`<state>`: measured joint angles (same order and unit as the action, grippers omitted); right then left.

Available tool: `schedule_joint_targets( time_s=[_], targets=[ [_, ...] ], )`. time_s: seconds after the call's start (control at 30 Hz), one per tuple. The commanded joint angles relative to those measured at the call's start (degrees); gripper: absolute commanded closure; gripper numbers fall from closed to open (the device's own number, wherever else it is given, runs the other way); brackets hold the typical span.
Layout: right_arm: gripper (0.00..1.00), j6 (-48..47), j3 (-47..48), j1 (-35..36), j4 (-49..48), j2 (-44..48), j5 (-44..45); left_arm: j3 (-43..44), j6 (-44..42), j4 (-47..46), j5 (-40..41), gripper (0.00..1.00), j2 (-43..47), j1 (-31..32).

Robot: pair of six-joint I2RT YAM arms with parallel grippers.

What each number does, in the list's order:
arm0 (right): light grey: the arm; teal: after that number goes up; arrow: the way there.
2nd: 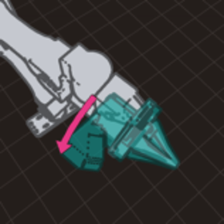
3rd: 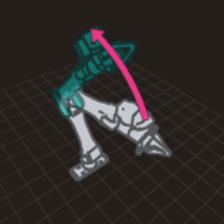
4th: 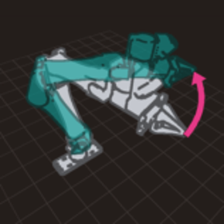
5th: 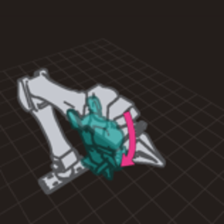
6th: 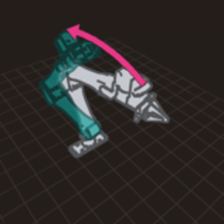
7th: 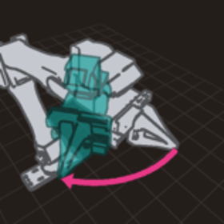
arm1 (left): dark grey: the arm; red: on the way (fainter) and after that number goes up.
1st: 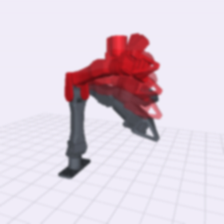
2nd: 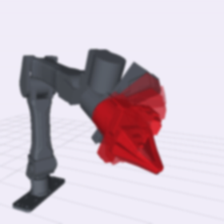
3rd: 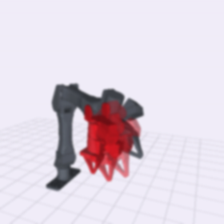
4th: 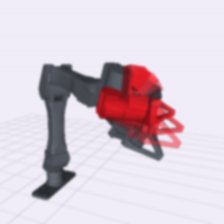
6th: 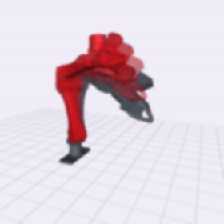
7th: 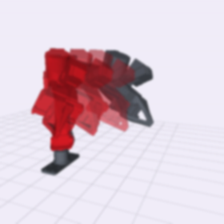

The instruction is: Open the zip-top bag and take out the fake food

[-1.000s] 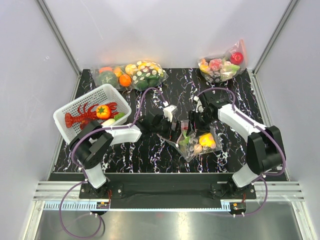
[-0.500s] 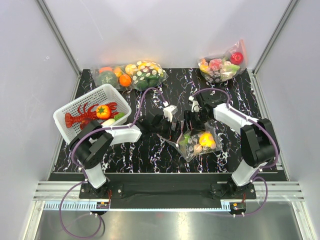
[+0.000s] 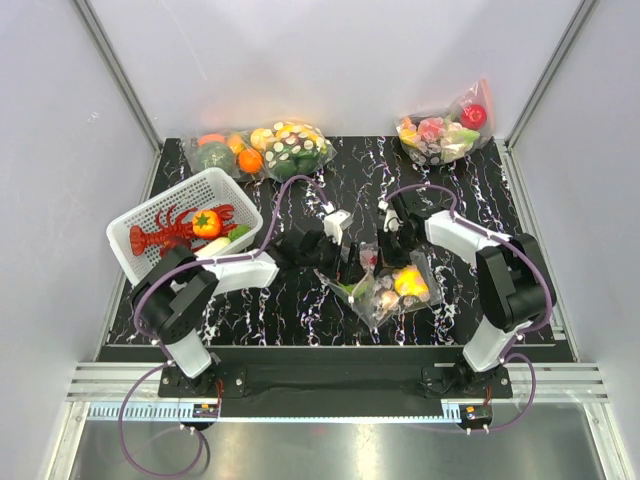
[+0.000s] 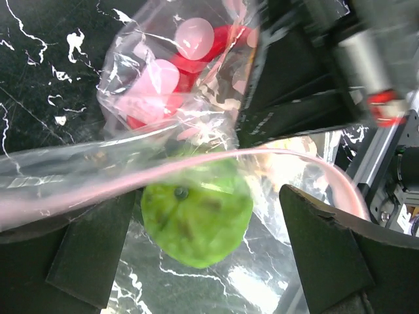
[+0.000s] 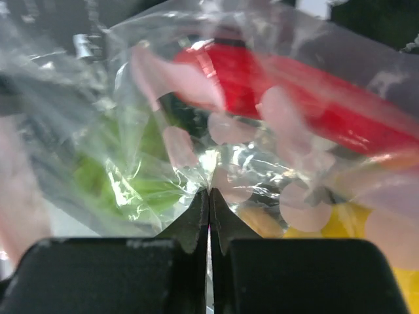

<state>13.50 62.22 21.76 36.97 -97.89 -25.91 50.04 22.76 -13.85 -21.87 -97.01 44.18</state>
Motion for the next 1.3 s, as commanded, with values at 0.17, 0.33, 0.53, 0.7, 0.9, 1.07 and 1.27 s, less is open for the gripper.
schedule_joint_targets(
  time_s=[0.17, 0.33, 0.53, 0.7, 0.9, 1.07, 1.27],
  targets=[
    [1.00, 2.1, 0.1, 0.2, 1.4, -2.0, 5.5, -2.1, -1.0, -2.8, 1.5, 0.01, 3.8, 0.2],
    [1.00, 2.8, 0.4, 0.2, 1.1, -2.4, 5.4, -0.9, -4.9, 2.3, 3.9, 0.01, 4.3, 1.4],
    [1.00, 3.3, 0.9, 0.2, 0.5, -2.7, 5.0, 0.4, -10.6, 9.1, 9.1, 0.01, 5.9, 2.8],
    [1.00, 3.3, 0.9, 0.2, 0.6, -2.6, 5.1, 0.6, -11.9, 10.6, 10.2, 0.01, 5.6, 4.4],
    [1.00, 3.7, 1.0, 0.2, 0.3, -2.0, 5.1, 1.3, -12.0, 10.2, 11.5, 0.01, 2.5, 6.4],
    [1.00, 3.9, 0.7, 0.2, 0.1, -1.3, 5.2, 2.3, -11.9, 9.7, 10.0, 0.26, 1.5, 6.5],
    [1.00, 4.7, 0.7, 0.2, 0.4, -1.1, 7.0, 1.8, -12.4, 12.1, 9.1, 0.65, 5.6, 6.5]
  ],
)
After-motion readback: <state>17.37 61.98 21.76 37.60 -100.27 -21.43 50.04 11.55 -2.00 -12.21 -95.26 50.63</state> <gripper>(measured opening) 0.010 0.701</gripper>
